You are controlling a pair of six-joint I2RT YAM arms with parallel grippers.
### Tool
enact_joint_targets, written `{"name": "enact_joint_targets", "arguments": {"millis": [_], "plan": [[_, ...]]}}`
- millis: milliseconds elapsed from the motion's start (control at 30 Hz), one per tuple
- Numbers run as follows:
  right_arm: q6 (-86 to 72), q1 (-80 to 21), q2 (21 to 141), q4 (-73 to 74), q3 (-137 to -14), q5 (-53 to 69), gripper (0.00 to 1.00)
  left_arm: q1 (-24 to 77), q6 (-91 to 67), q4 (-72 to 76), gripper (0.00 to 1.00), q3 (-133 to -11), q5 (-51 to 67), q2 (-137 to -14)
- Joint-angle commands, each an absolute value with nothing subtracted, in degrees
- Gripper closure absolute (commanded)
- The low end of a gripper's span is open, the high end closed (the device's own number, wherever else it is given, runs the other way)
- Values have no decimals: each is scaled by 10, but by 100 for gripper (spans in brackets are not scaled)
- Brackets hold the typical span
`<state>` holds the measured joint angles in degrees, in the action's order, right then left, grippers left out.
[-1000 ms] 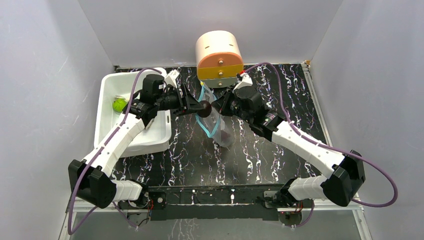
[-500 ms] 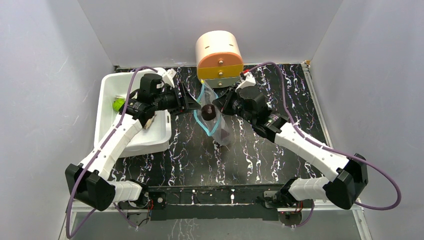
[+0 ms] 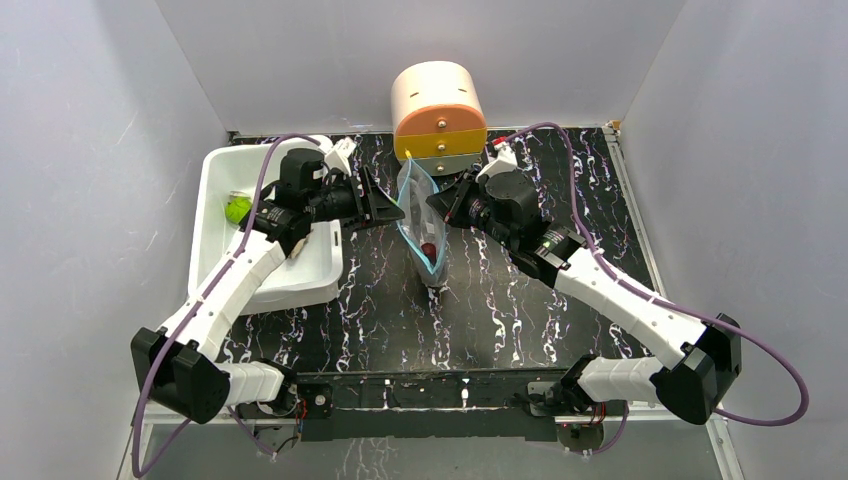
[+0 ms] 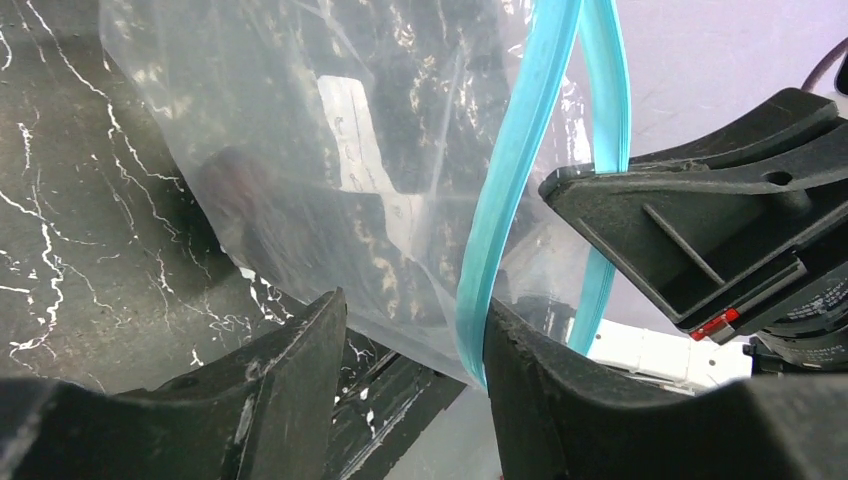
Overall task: Place the food in the zip-top bag and seal the zipper
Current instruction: Place the fake fruit in the zipper food storage bag, then pick up the fake fish from the bin.
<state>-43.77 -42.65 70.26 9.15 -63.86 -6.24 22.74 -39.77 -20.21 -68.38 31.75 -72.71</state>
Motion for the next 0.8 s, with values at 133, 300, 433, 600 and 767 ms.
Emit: {"name": "enact_joint_targets", "arguments": {"millis": [133,300,433,600,767], "plan": [[-373,-427,687,106,-642,-114,100,230,-392,-215,32,-703,328,-715],[-335,-428,660,137,-639,-153,100,230,-352,-276,23,-743,268,-714],[-319,-428,639,173,-640,-186,100,229,-301,-330,20,-790,181,-728],[-315,-428,596,151,-607,-189,100,227,-237,-358,20,-834,49,-735],[-304,-427,587,151,-604,-179,100,196,-198,-358,33,-840,-46,-740]]}}
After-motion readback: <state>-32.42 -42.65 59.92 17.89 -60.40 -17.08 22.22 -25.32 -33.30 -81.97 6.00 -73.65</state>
